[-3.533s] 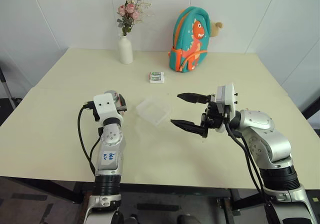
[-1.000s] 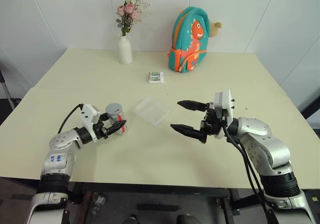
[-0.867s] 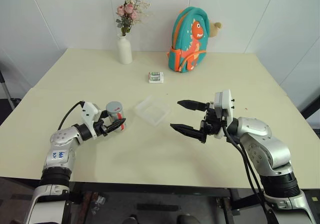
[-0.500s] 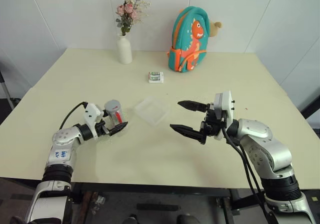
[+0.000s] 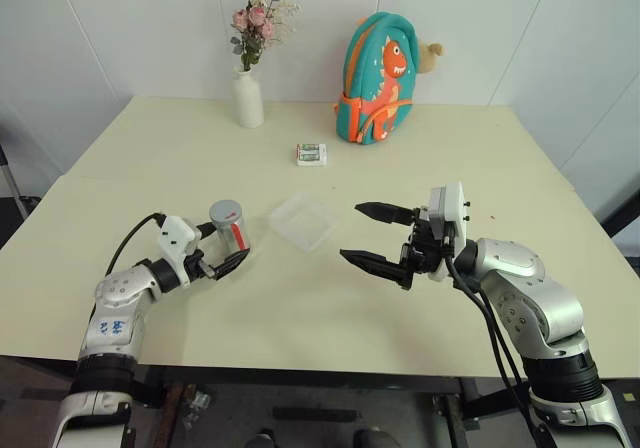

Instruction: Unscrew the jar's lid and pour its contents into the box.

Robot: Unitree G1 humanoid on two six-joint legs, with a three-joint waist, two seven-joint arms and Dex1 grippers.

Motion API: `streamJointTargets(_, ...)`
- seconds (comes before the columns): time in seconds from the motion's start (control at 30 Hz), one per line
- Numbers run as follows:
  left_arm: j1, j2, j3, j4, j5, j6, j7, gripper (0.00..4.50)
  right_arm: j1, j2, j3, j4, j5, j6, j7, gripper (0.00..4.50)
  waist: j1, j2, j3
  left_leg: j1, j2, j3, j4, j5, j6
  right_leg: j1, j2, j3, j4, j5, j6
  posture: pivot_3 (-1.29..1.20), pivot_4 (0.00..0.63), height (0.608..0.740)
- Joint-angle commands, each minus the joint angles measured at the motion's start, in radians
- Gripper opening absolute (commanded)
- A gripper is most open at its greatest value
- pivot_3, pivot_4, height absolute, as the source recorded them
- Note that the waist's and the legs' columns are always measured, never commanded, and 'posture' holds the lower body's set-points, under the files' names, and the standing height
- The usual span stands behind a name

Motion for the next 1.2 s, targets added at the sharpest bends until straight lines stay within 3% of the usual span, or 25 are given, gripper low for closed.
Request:
streamJointTargets(0.03,0.086,-0.027,0.068,-0.210,0.001,0.085,0.165,4.47,0.010,0.001,-0.013,-0.043,0.027,-0.004,0.007,4.50,0.000,0.000,0.000,0.000,0.000,0.000,0.000,0.000,0.000,0.000,0.000,0.000,0.000,0.000,0.000,0.00,0.150,0.740)
streamJointTargets(0.2,0.236,-0.126,0.074,-0.456,0.061,0.168,0.374,4.47,0.017,0.007,-0.006,-0.040,0.033,-0.004,0.017,4.50,0.002,0.000,0.000,0.000,0.000,0.000,0.000,0.000,0.000,0.001,0.000,0.000,0.000,0.000,0.000,0.00,0.150,0.740)
streamJointTargets(0.5,0.289,-0.361,-0.005,-0.705,0.093,0.347,0.640,4.47,0.009,0.003,0.003,-0.036,0.045,0.004,0.032,4.50,0.003,0.000,0.000,0.000,-0.001,0.001,0.003,0.000,0.000,0.002,0.000,0.000,-0.002,0.000,0.000,0.00,0.150,0.740)
streamJointTargets(0.7,0.201,-0.470,-0.032,-0.728,0.197,0.442,0.842,4.47,0.007,-0.025,-0.002,-0.037,0.060,0.026,0.064,4.50,0.002,0.000,0.000,0.000,-0.001,0.001,0.005,0.000,0.000,0.002,0.000,0.001,-0.002,0.000,0.000,0.00,0.150,0.740)
streamJointTargets(0.87,0.145,-0.532,-0.062,-0.714,0.210,0.492,0.892,4.47,-0.023,-0.085,-0.021,0.010,0.043,0.004,0.132,4.50,0.003,0.000,0.000,-0.001,-0.001,0.001,0.005,0.000,0.000,0.003,0.000,0.001,-0.004,0.000,0.000,0.00,0.150,0.740)
streamJointTargets(1.2,0.057,-0.568,-0.090,-0.676,0.299,0.569,0.998,4.47,-0.033,-0.098,-0.023,0.027,0.047,-0.001,0.156,4.50,0.004,0.000,0.000,-0.001,-0.001,0.001,0.005,0.000,0.000,0.002,0.001,0.001,-0.005,0.001,0.001,0.00,0.150,0.740)
